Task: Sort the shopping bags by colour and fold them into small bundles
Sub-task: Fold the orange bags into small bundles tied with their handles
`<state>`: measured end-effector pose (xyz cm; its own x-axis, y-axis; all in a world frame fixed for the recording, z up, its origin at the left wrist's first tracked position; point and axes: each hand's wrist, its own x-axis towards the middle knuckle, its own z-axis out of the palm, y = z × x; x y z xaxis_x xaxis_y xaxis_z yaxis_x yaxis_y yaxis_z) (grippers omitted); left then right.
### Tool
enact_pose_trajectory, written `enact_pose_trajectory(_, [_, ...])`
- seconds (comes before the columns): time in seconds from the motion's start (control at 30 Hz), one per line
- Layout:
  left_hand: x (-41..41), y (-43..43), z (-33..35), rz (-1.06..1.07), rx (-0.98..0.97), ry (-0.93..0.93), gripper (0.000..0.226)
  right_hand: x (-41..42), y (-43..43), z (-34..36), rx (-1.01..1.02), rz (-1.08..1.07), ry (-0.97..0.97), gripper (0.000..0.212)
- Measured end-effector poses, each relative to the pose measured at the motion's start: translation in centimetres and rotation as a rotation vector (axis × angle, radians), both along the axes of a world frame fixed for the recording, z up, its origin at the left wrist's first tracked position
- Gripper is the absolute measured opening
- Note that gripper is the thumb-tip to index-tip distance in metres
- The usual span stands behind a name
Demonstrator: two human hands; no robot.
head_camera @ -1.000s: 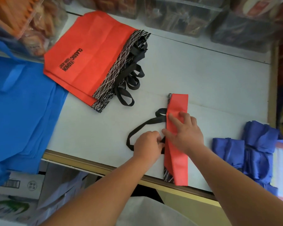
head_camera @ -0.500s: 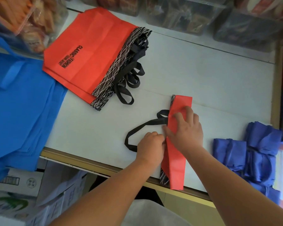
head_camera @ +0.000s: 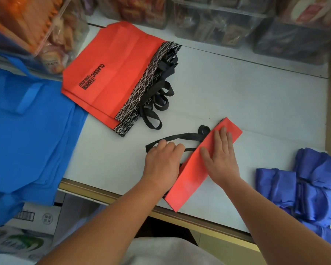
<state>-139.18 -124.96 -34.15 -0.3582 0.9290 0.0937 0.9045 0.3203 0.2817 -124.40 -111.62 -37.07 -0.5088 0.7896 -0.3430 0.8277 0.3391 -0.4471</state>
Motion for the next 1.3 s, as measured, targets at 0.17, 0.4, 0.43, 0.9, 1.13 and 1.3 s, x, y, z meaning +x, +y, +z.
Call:
enact_pose_trajectory(0.17, [-0.5, 0.2, 2.1, -0.242, 0.013, 0.239, 0.028, -2.4, -0.7, 0.9, -0.055, -0.072, -0.071, 0.097])
enact_pose_trajectory(0.4, [-5.4, 0.1, 0.9, 0.246, -0.3, -0.089, 0.064, -1.7, -0.8, 1.0, -0.088, 0.008, -0.092, 0.1])
enact_pose_trajectory(0.43, [-5.8, -0.1, 0.2, 0.275, -0.313, -0.153, 0.059, -1.6, -0.8, 0.9, -0.09, 0.006, -0.086, 0.101])
enact_pose_trajectory(0.9, [-7.1, -2.0, 0.3, 0.566, -0.203, -0.53, 0.015, -4.0, -2.7, 0.0, 0.018, -0.011, -0.156, 0.105])
enact_pose_trajectory(1.13, [-6.6, -2.1, 0.8, 0.264, 0.025, -0.458, 0.013, -2.0, -2.6, -0.4, 0.07, -0.02, -0.008, 0.072])
enact_pose_trajectory(1.3, [-2.9, -1.8, 0.7, -0.364, 0.083, -0.24, 0.022, -2.2, -2.0, -0.5, 0.094, -0.071, 0.065, 0.036])
